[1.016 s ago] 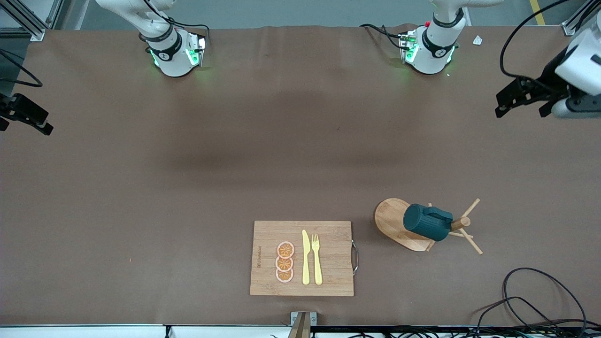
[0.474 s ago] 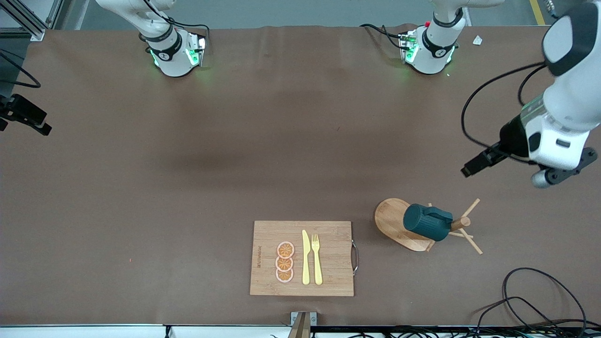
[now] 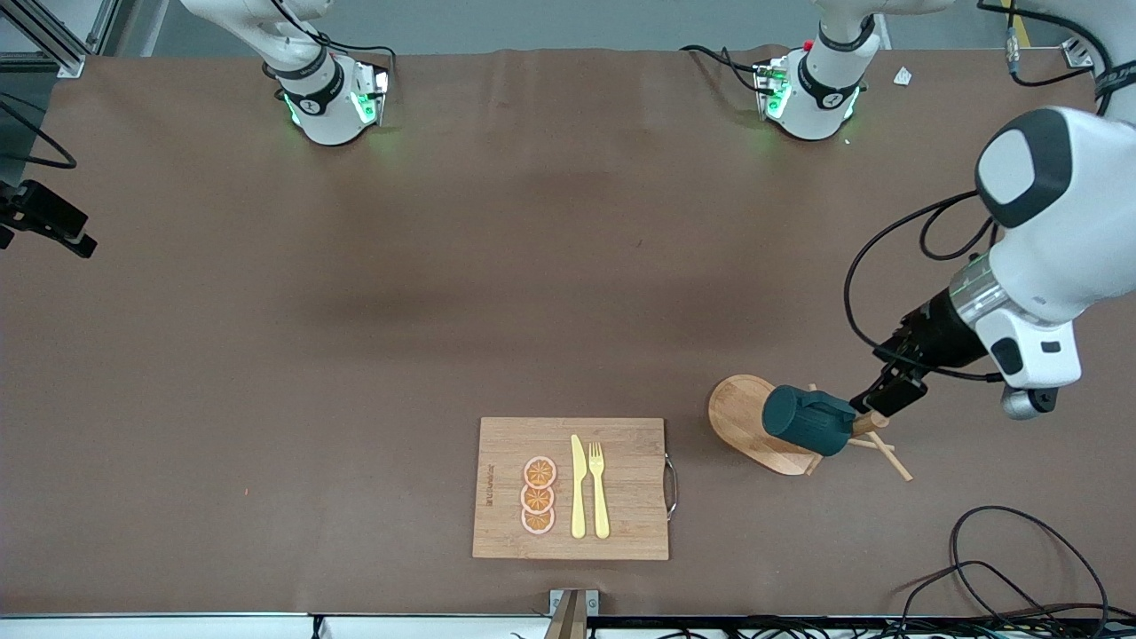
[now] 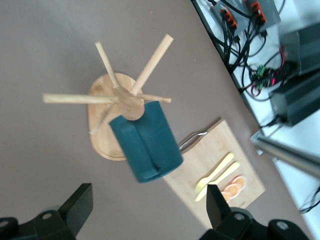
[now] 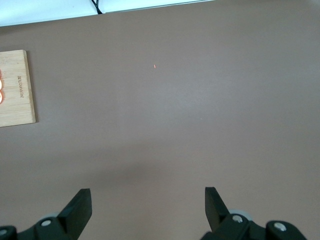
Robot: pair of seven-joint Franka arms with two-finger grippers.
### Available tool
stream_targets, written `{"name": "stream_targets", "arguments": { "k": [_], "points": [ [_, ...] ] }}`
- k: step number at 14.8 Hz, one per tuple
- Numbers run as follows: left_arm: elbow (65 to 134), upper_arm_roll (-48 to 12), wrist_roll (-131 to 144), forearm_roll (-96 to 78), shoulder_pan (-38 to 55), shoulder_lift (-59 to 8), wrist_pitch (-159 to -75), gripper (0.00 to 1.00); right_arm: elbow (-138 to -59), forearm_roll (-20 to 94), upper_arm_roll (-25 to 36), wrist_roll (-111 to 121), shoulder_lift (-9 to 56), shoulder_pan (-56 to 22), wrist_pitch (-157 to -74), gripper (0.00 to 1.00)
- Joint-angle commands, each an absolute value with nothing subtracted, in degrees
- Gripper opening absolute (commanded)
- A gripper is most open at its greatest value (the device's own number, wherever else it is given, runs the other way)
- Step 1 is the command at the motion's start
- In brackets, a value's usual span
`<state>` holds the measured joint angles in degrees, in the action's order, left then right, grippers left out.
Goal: Transfer cup from left to right arm and place
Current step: 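Lower the left gripper around the teal mug and close it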
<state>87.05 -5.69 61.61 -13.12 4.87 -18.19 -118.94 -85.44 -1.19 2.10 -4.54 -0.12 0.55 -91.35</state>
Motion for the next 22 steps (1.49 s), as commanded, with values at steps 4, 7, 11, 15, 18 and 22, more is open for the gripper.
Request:
{"name": "stream_targets", "arguments": {
  "k": [4,7,11,15,18,22],
  "points": [
    [86.1,-6.1,70.3,-14.2,5.4,-23.9,-121.4,1.00,-85.3,-2.1,1.8,-4.9,-0.1,1.0,-91.1,1.00],
    [86.2,-6.1,70.3,-14.4,4.9,-25.2,-121.4,1.00,-85.3,-2.1,1.8,-4.9,0.1,1.0,-91.1,1.00],
    [86.5,-6.1,70.3,-19.1,4.7,-27.1,-122.5,1.00,-85.3,-2.0,1.8,-5.2,0.1,1.0,-91.1,1.00],
    [86.5,-6.1,70.3,-19.2,4.5,-27.7,-122.6,1.00,-85.3,-2.0,1.8,-5.3,0.2,1.0,-91.0,1.00],
    [86.5,-6.1,70.3,-19.4,4.7,-28.7,-123.6,0.99,-85.3,-2.0,1.8,-5.3,0.2,1.0,-91.0,1.00],
    [86.5,-6.1,70.3,-21.4,4.7,-29.1,-123.7,0.94,-85.3,-2.0,1.8,-5.4,0.2,1.1,-90.9,1.00]
  ]
}}
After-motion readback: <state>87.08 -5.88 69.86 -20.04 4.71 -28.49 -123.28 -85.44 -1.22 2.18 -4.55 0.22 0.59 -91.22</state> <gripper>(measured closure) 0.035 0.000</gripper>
